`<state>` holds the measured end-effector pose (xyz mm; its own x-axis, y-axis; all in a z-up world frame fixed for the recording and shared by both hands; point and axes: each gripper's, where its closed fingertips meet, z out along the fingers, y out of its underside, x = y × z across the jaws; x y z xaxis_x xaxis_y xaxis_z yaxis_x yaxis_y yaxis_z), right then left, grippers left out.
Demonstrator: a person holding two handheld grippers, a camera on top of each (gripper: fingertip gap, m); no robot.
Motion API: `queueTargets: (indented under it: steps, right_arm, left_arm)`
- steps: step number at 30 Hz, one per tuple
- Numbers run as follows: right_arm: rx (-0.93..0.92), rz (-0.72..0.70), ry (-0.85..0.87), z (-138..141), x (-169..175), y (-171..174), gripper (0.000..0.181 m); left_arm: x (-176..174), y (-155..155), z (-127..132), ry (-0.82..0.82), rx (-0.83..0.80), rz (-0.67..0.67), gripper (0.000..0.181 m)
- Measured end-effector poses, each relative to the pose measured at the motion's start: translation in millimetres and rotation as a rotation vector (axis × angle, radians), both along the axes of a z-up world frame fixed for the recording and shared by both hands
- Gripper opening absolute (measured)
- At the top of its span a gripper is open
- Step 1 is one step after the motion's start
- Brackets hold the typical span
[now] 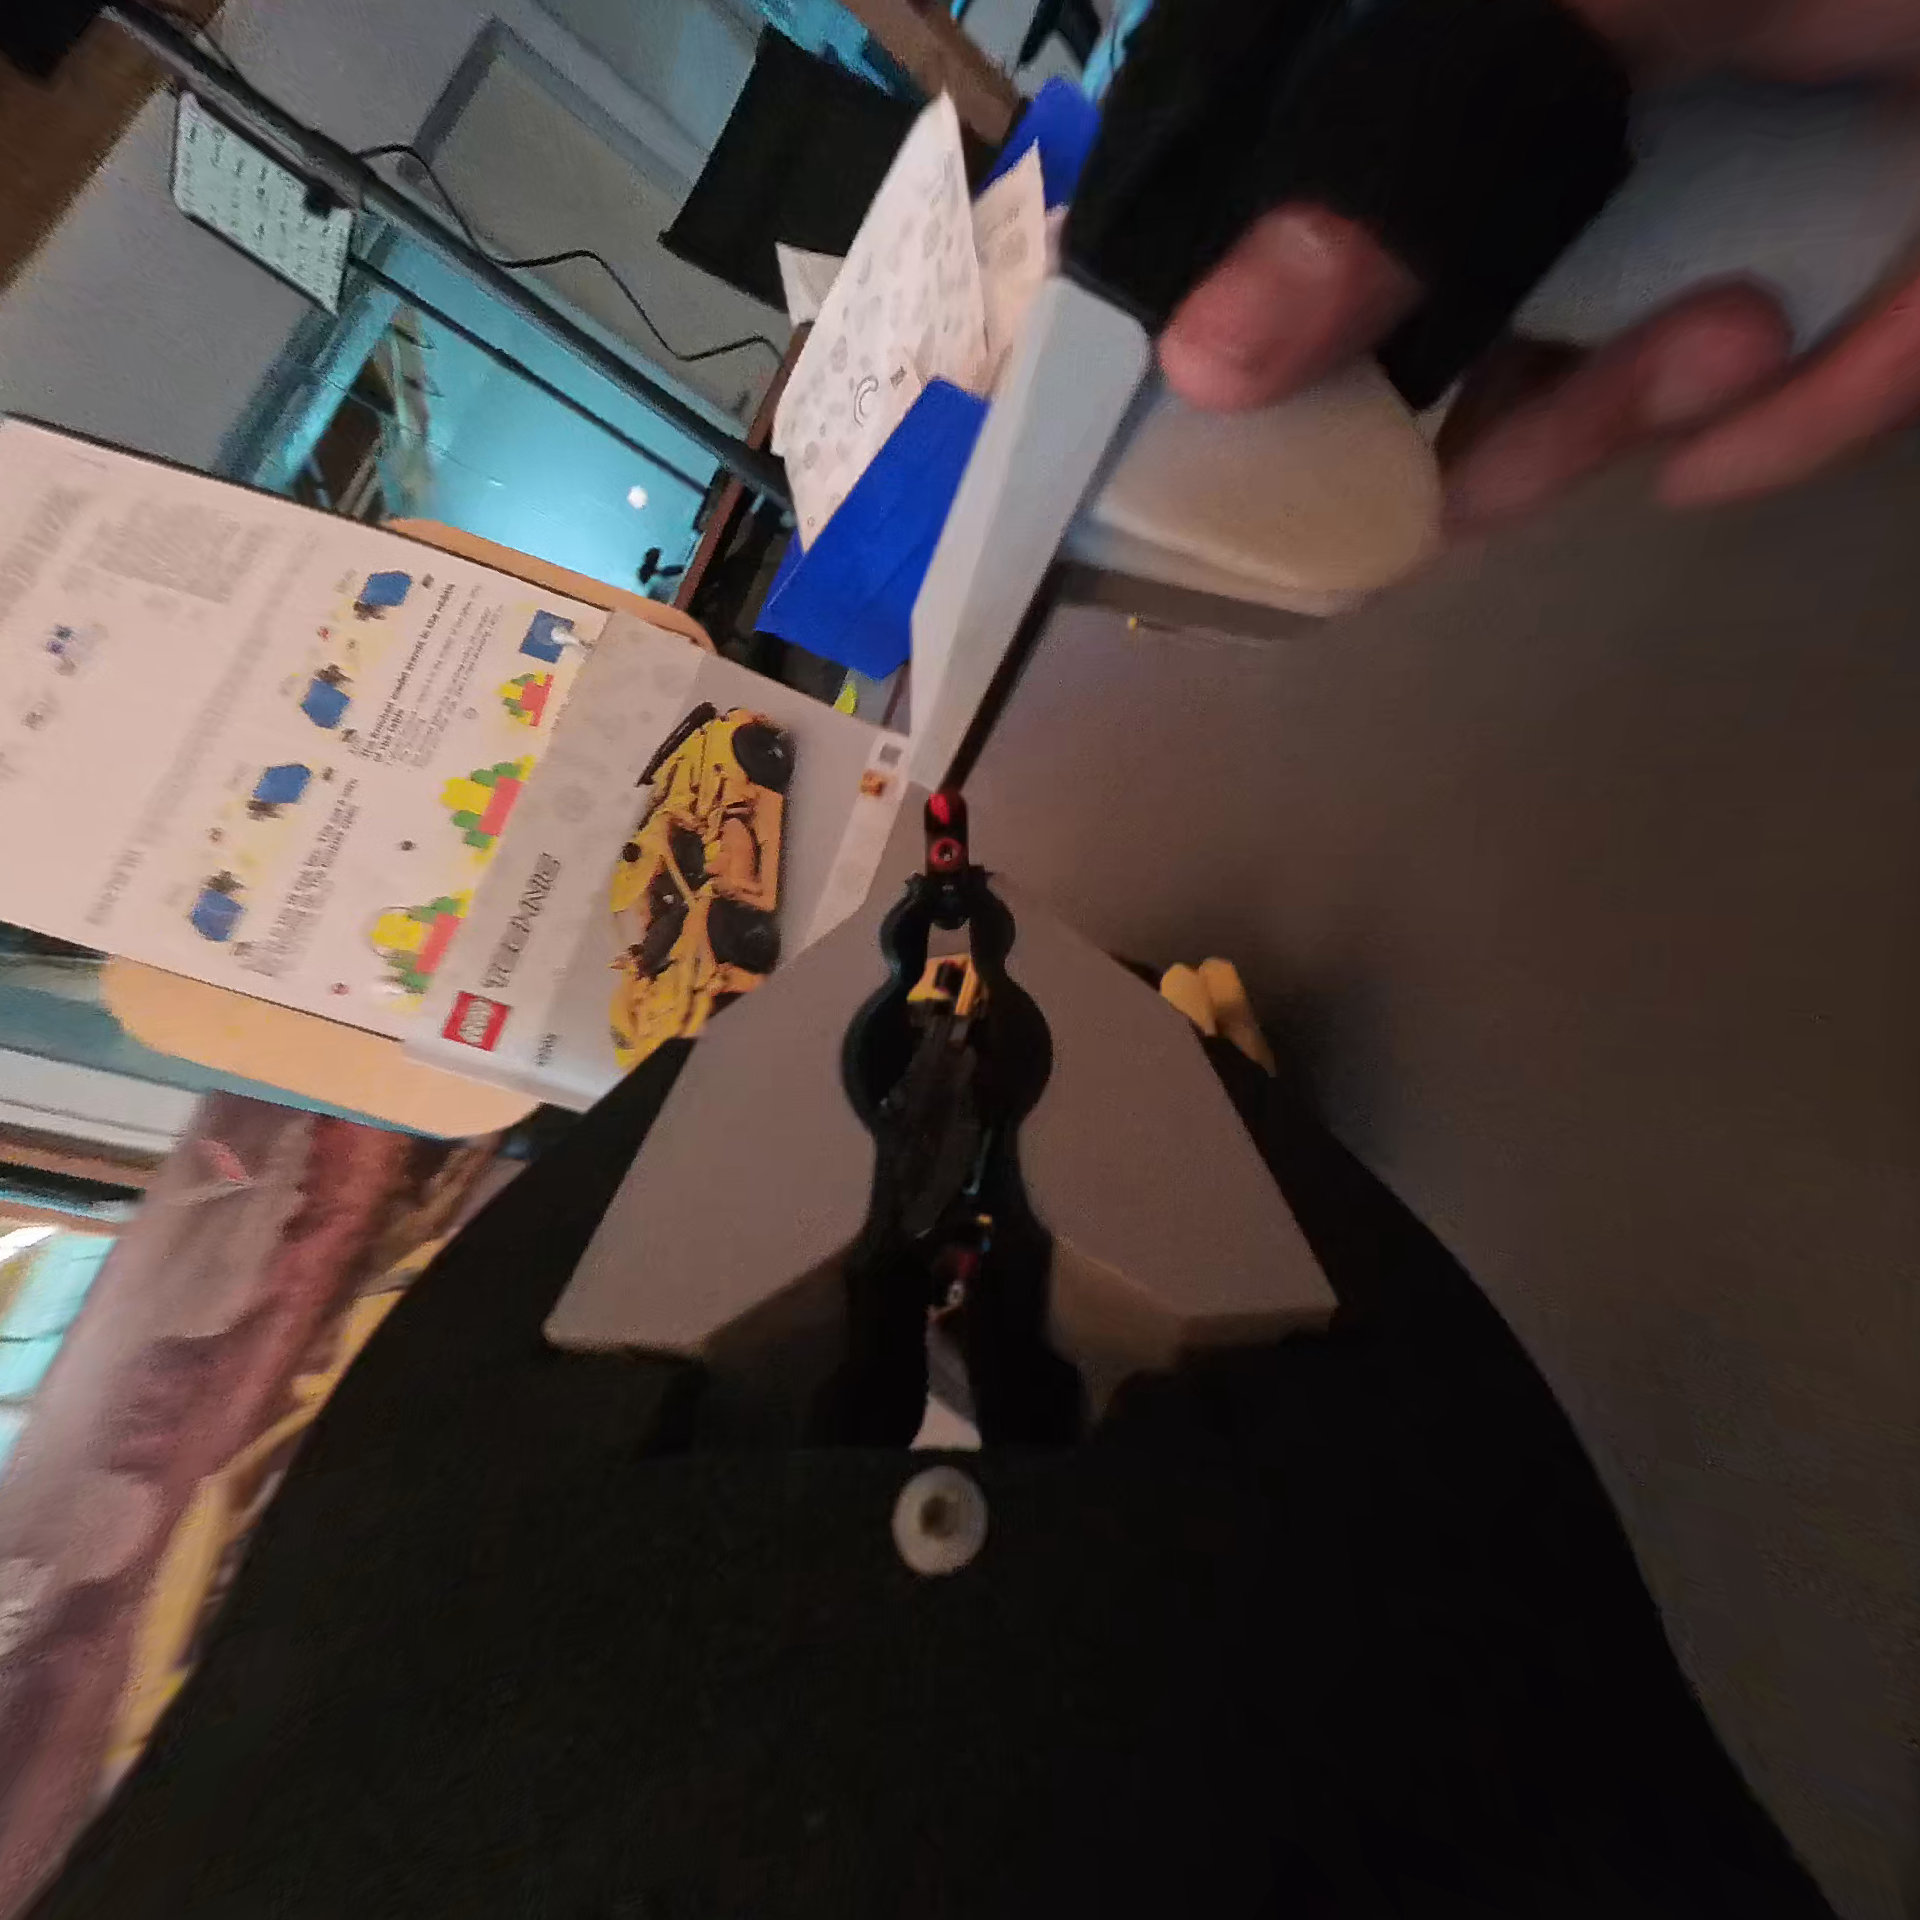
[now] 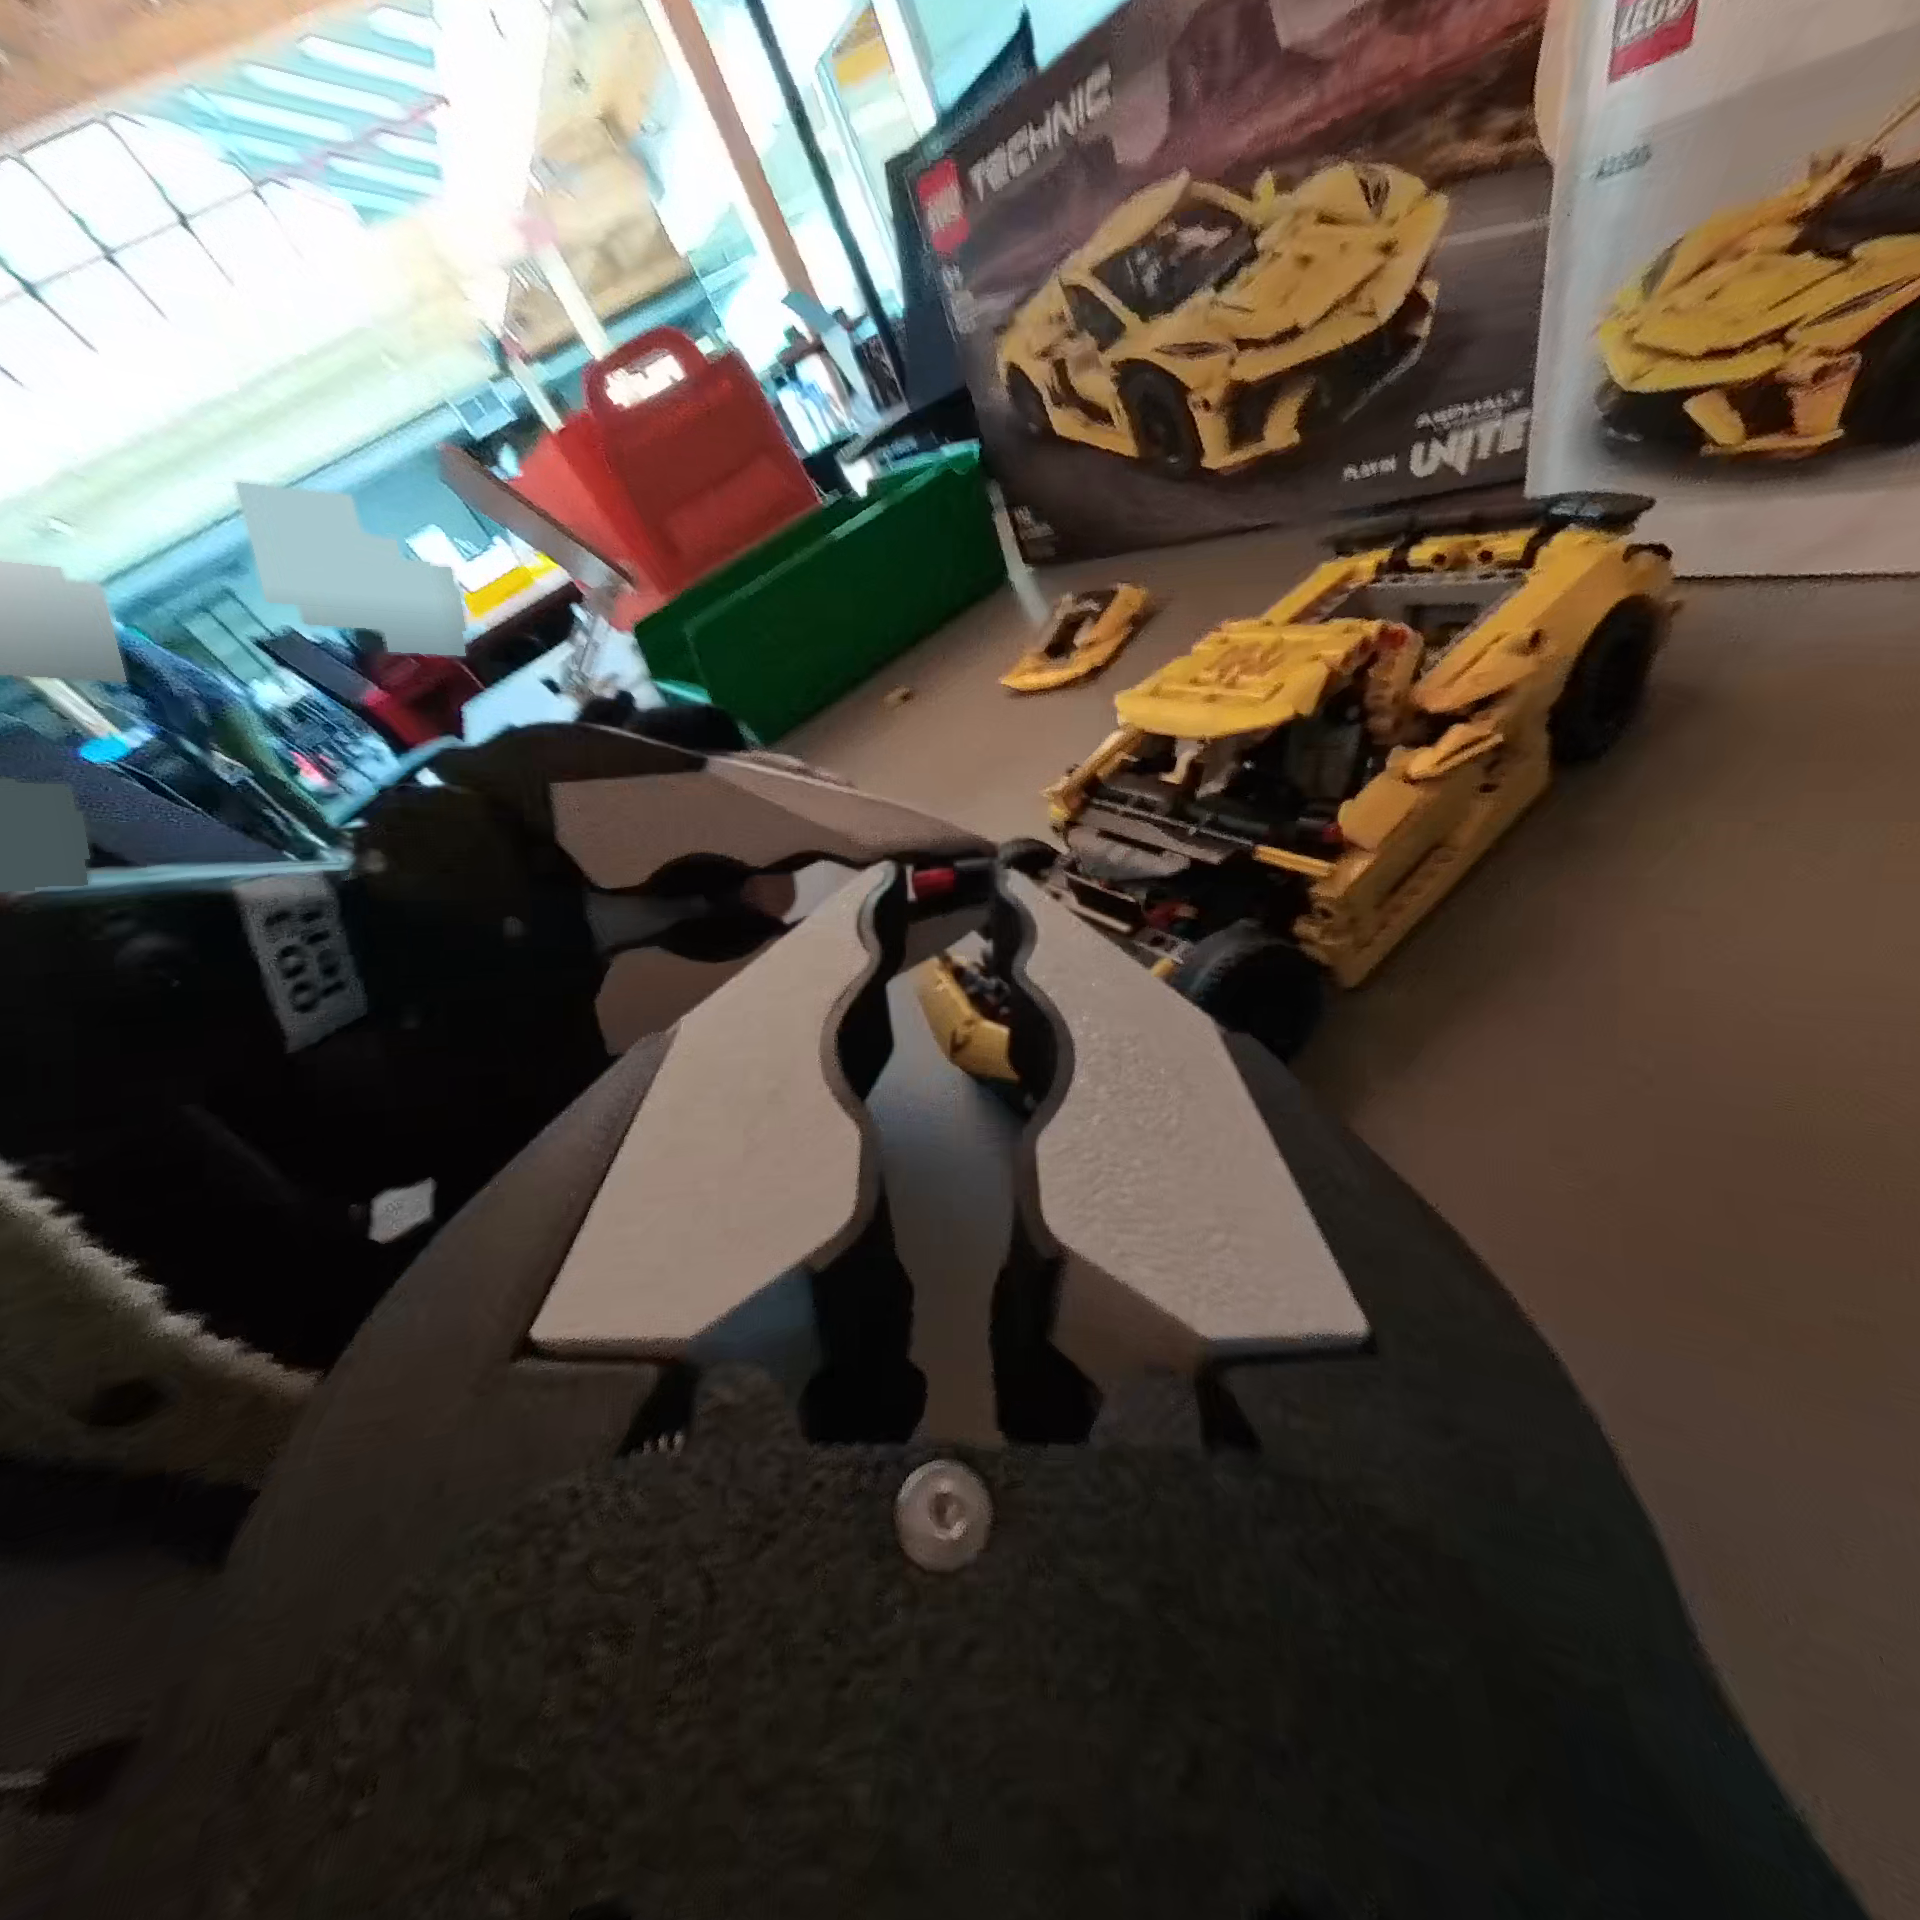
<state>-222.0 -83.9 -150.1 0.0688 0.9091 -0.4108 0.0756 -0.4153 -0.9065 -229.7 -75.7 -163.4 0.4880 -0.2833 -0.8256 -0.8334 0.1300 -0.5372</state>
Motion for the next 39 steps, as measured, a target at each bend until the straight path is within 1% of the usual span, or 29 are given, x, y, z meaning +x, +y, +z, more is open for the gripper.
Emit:
queueTargets:
  steps: [3,5,7,9,11,13,14,16,17,18,19,20,22,24,25,26,28,29,30,33,35,37,39]
  right_arm:
    - [0.008,-0.027,-0.035,-3.0,-3.5,-1.1,0.018]
    - [0.088,-0.064,-0.095,-7.8,-5.0,-0.4,0.018]
    - [0.211,-0.117,-0.137,-7.6,-4.8,0.7,0.014]
    - [0.318,-0.139,-0.194,-10.7,-4.7,1.8,0.013]
    - [0.341,-0.132,-0.204,-11.2,-4.2,1.2,0.012]
    - [0.283,-0.091,-0.191,-13.5,-3.2,0.1,0.011]
    - [0.238,-0.062,-0.145,-9.3,-2.3,-1.1,0.011]
    - [0.133,0.036,-0.048,0.0,0.8,-7.4,0.011]
    - [0.066,0.094,-0.031,-0.9,2.0,-10.5,0.011]
    - [-0.021,0.154,-0.009,-1.3,3.4,-13.6,0.011]
    - [-0.114,0.22,0.038,2.3,5.3,-17.7,0.011]
    - [-0.202,0.273,0.079,6.4,7.4,-20.4,0.011]
    - [-0.273,0.314,0.088,5.5,8.7,-22.2,0.011]
    - [-0.207,0.28,0.058,1.5,7.9,-19.8,0.011]
    - [-0.123,0.252,0.038,1.0,8.1,-17.9,0.012]
    - [0.001,0.202,0.017,2.1,9.7,-13.8,0.015]
    - [0.28,0.088,-0.095,-4.3,15.6,-2.5,0.017]
    - [0.346,0.056,-0.141,-8.2,17.9,1.1,0.016]
    - [0.349,0.051,-0.149,-9.5,18.2,1.5,0.016]
    - [0.201,0.129,-0.09,-9.0,13.2,-8.8,0.014]
    - [0.209,0.138,-0.116,-13.2,12.2,-9.9,0.013]
    - [0.229,0.144,-0.103,-11.0,11.7,-13.2,0.007]
    - [0.237,0.147,-0.133,-16.8,10.2,-14.0,0.006]
  left_arm:
    - [-3.2,1.4,-0.5,0.153,0.075,0.055,0.006]
    - [0.0,-0.4,-2.0,0.209,0.098,0.056,0.007]
    - [1.9,-1.5,-2.8,0.2,0.088,0.059,0.007]
    - [2.6,-1.2,-7.2,0.158,0.041,0.043,0.006]
    - [4.1,-2.0,-8.3,0.121,0.015,0.026,0.006]
    - [7.1,-3.5,-10.6,0.043,-0.035,-0.007,0.006]
    - [8.9,-4.7,-7.2,-0.001,-0.036,-0.028,0.007]
    - [14.6,-9.3,3.2,-0.1,-0.027,-0.083,0.008]
    - [16.6,-10.8,7.1,-0.128,-0.022,-0.102,0.013]
    - [18.3,-12.3,8.6,-0.134,-0.016,-0.118,0.023]
    - [22.9,-16.3,8.5,-0.12,-0.008,-0.155,0.02]
    - [26.9,-20.3,9.8,-0.093,0.022,-0.184,0.008]
    - [28.8,-22.8,10.7,-0.029,0.073,-0.191,0.007]
    - [27.7,-21.5,6.8,-0.01,0.053,-0.196,0.007]
    - [26.7,-20.8,4.9,-0.026,0.02,-0.199,0.006]
    - [24.1,-19.1,3.0,-0.05,-0.013,-0.189,0.006]
    - [15.3,-13.4,1.6,-0.051,-0.027,-0.137,0.006]
    - [13.9,-12.6,1.0,-0.028,-0.016,-0.128,0.006]
    - [15.2,-13.4,0.1,-0.004,-0.003,-0.131,0.006]
    - [19.4,-15.2,-4.6,0.087,0.036,-0.128,0.006]
    - [20.4,-15.7,-5.6,0.124,0.056,-0.124,0.007]
    - [21.0,-16.1,-5.7,0.134,0.062,-0.123,0.006]
    - [20.8,-15.9,-6.7,0.139,0.059,-0.119,0.006]
